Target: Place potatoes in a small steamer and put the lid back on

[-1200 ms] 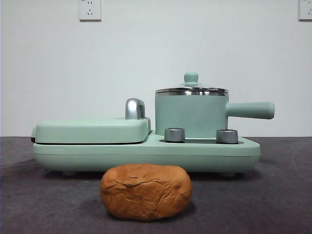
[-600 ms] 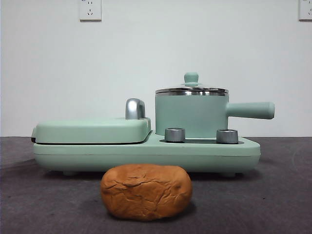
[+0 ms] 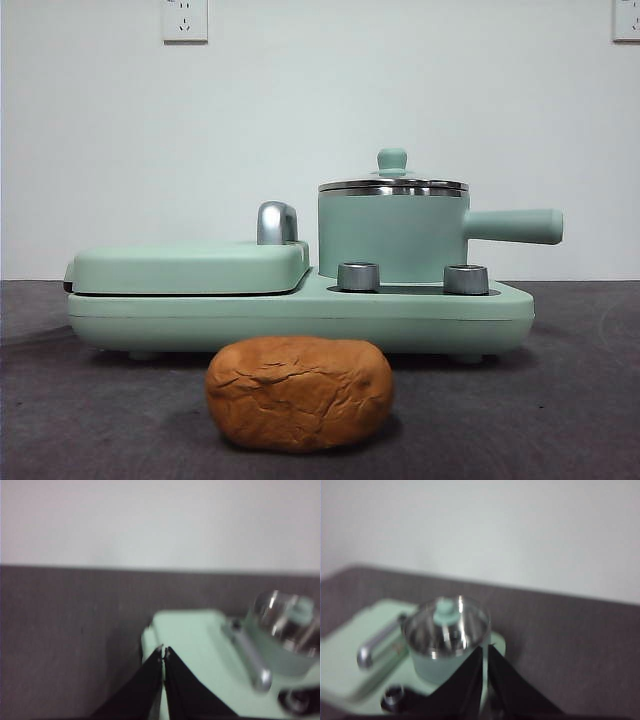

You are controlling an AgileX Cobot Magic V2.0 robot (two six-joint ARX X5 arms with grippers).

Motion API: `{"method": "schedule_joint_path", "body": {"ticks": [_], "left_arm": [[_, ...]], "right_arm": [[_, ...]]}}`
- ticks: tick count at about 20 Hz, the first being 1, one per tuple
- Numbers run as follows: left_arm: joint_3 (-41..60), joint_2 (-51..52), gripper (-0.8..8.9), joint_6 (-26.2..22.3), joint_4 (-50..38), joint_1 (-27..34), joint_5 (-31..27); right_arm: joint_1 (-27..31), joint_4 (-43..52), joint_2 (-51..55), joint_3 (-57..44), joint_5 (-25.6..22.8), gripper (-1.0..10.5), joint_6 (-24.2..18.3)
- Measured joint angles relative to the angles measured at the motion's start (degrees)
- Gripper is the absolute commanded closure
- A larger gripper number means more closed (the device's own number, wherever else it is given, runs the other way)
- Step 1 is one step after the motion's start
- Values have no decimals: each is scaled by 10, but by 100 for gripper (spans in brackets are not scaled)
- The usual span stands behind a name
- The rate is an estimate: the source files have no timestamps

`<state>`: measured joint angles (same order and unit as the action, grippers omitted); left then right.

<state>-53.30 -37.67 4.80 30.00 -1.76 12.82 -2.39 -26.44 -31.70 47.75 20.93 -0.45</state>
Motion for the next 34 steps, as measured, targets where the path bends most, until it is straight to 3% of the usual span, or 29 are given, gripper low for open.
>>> {"method": "schedule_joint_path", "body": {"ticks": [12,15,19,26,34], "left_arm": [[0,-50,804,-222,123,-94,1],[0,-50,716,-249,129,-114,9],[0,-50,520,-261,129,-130,17],[0,-51,515,-258,116,-149,20],[0,-101,515,-195,-5,-169,20]], "right_arm": [[-97,-121,-68,0,-19,926,-181],[-122,-139,-71,0,-24,811,-231],[-144,-152,-69,0,-26,655,-268],[-148,-155,-69,0,-30,651,-279],[-148,-155,-69,0,-30,651,-276]]}}
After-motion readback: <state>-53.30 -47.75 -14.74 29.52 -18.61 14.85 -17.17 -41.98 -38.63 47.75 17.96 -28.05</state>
